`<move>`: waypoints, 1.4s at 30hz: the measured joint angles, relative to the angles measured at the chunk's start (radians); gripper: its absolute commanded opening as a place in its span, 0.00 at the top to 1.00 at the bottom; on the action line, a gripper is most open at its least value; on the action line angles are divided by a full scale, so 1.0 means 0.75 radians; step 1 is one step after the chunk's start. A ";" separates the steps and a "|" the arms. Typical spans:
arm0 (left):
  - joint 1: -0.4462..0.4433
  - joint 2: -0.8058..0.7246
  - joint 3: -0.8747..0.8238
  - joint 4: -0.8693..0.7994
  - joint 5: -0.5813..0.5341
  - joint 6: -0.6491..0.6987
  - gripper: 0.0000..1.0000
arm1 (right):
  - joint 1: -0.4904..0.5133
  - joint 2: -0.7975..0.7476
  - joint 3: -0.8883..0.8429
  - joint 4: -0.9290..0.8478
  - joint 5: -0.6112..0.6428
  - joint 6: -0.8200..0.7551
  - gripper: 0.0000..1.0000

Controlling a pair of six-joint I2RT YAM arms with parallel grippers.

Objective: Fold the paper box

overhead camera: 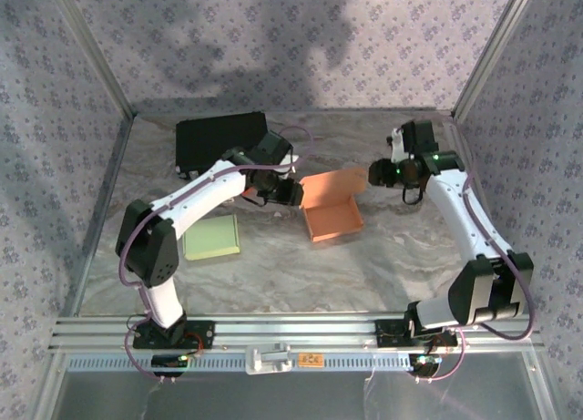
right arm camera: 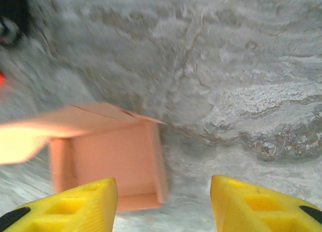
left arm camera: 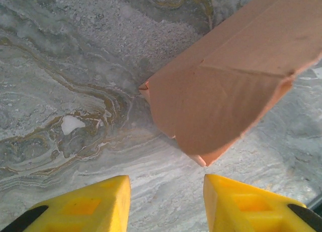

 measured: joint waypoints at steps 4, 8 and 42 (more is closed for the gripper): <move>-0.019 0.038 0.009 0.002 -0.063 -0.014 0.59 | -0.052 0.002 -0.167 0.140 -0.135 -0.229 0.41; -0.023 0.063 0.030 0.001 -0.095 -0.025 0.60 | -0.112 0.042 -0.179 0.252 -0.286 -0.404 0.42; -0.032 0.215 0.196 0.009 -0.149 -0.034 0.90 | 0.020 0.327 -0.015 0.313 -0.264 -0.629 0.92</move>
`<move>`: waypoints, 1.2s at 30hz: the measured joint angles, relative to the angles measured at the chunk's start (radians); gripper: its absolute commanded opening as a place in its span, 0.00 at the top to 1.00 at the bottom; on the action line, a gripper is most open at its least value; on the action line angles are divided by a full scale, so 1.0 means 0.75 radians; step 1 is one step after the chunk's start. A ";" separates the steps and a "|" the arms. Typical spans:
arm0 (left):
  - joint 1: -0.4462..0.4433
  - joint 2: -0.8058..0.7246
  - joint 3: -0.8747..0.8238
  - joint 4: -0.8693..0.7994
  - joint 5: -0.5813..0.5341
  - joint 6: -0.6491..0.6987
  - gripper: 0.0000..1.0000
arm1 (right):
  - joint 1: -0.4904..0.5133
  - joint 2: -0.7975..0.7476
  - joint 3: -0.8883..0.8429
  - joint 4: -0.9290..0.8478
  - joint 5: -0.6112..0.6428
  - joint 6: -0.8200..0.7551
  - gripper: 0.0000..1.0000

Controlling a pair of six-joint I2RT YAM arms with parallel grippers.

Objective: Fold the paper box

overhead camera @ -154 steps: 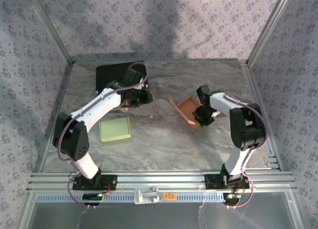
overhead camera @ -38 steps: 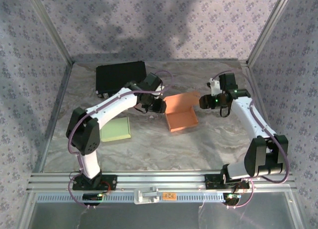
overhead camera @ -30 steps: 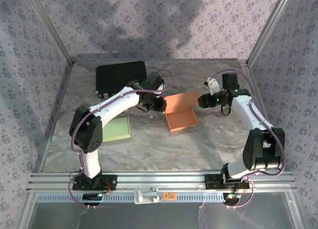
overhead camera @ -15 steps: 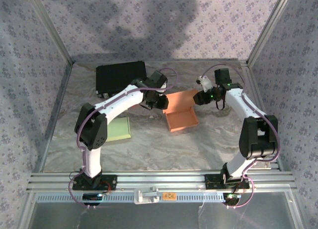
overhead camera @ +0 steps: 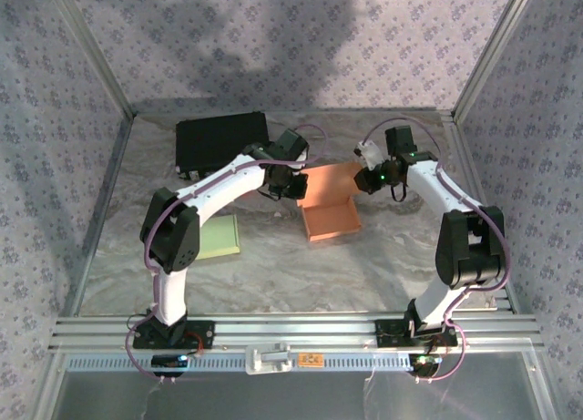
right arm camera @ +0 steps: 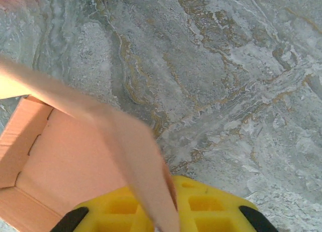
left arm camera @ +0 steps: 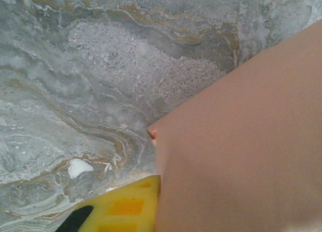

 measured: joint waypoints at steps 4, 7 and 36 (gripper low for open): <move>0.000 0.001 0.014 0.000 -0.020 -0.003 0.94 | 0.014 0.000 0.012 0.001 0.018 0.028 1.00; 0.000 0.003 0.030 -0.008 -0.037 -0.006 0.96 | 0.037 0.000 0.012 0.001 0.041 0.049 1.00; 0.070 0.073 0.108 0.083 -0.091 -0.026 1.00 | 0.296 -0.076 -0.076 0.311 0.484 0.710 1.00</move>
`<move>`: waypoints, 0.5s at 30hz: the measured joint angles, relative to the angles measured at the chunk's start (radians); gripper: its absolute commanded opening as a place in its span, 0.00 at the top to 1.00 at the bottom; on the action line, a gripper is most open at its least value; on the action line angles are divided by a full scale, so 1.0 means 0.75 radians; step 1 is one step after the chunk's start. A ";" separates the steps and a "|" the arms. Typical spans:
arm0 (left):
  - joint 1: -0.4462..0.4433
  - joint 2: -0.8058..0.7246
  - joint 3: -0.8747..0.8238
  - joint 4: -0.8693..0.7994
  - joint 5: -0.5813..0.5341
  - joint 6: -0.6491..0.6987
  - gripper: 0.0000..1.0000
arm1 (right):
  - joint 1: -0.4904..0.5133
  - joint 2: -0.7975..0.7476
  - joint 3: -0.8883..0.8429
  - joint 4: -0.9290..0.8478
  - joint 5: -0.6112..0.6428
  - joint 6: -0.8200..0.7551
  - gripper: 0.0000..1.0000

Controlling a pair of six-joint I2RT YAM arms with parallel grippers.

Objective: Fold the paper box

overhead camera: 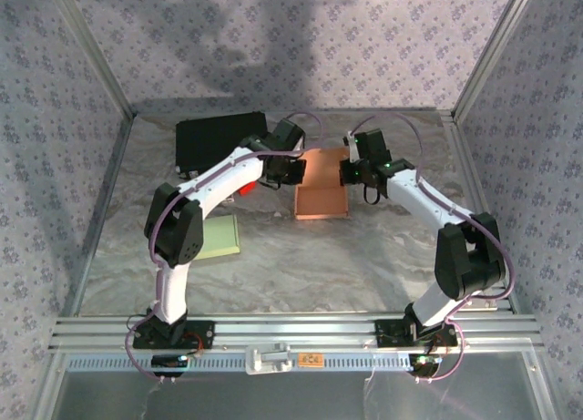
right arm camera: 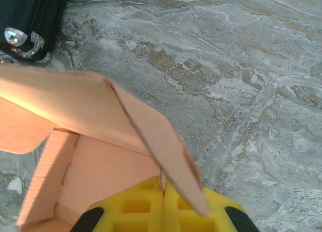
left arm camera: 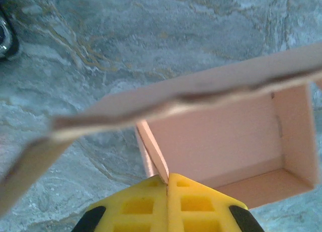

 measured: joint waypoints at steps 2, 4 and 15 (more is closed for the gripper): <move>0.010 0.000 0.004 0.024 -0.010 0.000 1.00 | 0.003 0.000 -0.042 0.059 0.014 0.034 1.00; 0.021 0.000 0.004 0.055 -0.015 0.001 1.00 | 0.005 0.000 -0.084 0.125 0.033 0.066 1.00; 0.068 0.000 -0.068 0.250 0.014 0.017 1.00 | 0.056 0.063 -0.107 0.341 0.174 0.231 1.00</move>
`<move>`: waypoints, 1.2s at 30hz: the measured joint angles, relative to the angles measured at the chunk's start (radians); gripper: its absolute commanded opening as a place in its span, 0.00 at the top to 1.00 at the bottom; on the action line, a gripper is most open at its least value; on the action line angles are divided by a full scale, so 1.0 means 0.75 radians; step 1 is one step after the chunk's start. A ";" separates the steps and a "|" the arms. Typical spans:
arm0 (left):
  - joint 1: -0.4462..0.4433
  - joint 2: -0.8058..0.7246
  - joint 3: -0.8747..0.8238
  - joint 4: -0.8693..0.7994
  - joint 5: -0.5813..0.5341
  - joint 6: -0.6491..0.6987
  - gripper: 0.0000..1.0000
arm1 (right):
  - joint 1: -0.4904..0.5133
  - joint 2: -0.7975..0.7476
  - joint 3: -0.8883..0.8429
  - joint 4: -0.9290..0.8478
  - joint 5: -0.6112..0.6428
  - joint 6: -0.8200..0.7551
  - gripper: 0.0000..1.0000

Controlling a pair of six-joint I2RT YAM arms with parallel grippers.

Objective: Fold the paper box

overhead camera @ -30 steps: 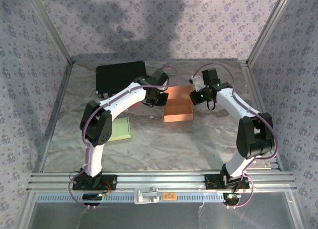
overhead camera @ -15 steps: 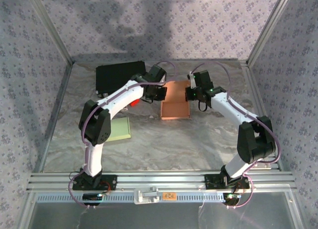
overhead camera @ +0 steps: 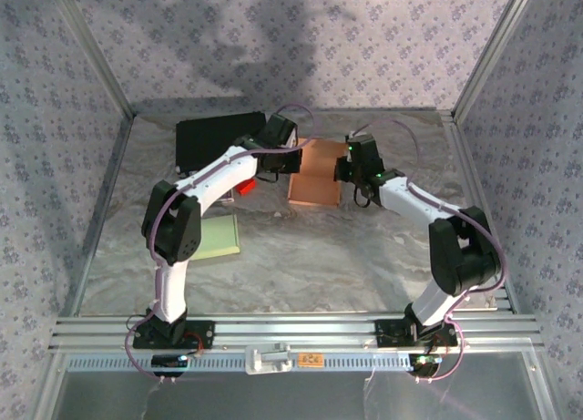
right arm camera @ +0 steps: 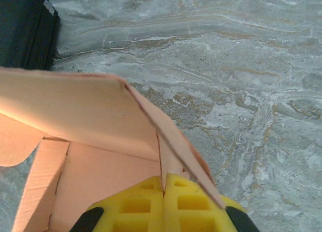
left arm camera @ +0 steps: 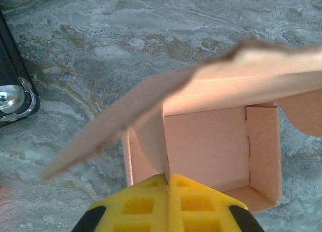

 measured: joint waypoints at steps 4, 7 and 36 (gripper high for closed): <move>0.018 0.000 -0.013 0.007 0.019 0.008 1.00 | 0.050 0.038 0.011 0.012 0.072 0.035 1.00; 0.027 0.000 -0.034 0.028 0.028 0.016 1.00 | 0.074 0.059 0.013 0.044 0.113 0.046 1.00; 0.034 -0.016 -0.242 0.194 0.078 0.054 1.00 | 0.162 -0.002 0.009 -0.123 0.202 0.213 0.43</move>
